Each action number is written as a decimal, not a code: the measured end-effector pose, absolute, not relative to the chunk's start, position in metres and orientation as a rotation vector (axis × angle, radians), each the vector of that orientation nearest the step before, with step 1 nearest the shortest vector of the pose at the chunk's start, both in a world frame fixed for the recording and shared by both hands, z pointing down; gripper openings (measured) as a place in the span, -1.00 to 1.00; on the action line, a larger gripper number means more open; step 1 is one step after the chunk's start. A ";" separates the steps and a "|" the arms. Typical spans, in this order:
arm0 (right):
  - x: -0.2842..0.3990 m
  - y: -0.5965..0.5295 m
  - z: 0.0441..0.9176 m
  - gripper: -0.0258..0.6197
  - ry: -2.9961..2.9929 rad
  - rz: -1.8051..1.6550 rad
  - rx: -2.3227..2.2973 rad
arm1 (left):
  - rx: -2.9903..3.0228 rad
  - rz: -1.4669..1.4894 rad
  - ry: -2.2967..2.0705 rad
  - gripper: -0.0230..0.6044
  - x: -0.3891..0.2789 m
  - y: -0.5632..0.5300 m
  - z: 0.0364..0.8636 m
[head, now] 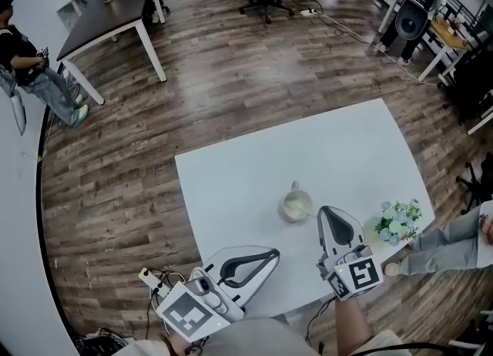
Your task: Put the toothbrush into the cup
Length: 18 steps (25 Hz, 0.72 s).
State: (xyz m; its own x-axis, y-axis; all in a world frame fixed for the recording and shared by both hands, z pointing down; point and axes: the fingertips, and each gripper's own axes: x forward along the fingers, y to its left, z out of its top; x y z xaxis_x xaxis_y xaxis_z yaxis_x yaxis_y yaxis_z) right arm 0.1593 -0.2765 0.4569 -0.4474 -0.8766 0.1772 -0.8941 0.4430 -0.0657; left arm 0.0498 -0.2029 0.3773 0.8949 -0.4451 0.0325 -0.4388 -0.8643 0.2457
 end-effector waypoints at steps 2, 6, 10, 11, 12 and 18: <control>0.155 -0.271 0.448 -0.86 -2.583 0.212 1.579 | 2.816 -0.043 -0.671 -0.90 0.049 -0.200 0.375; 0.147 -0.258 0.430 -0.86 -2.609 0.180 1.572 | 2.828 -0.051 -0.666 -0.90 0.048 -0.189 0.373; 0.137 -0.245 0.411 -0.86 -2.638 0.142 1.558 | 2.833 -0.062 -0.665 -0.90 0.047 -0.180 0.370; 0.135 -0.240 0.407 -0.87 -2.643 0.138 1.557 | 2.839 -0.059 -0.662 -0.90 0.046 -0.177 0.370; 0.133 -0.235 0.403 -0.87 -2.648 0.135 1.555 | 2.846 -0.059 -0.659 -0.90 0.046 -0.174 0.368; 0.125 -0.204 0.383 -0.87 -2.669 0.100 1.548 | 2.856 -0.075 -0.658 -0.90 0.044 -0.155 0.360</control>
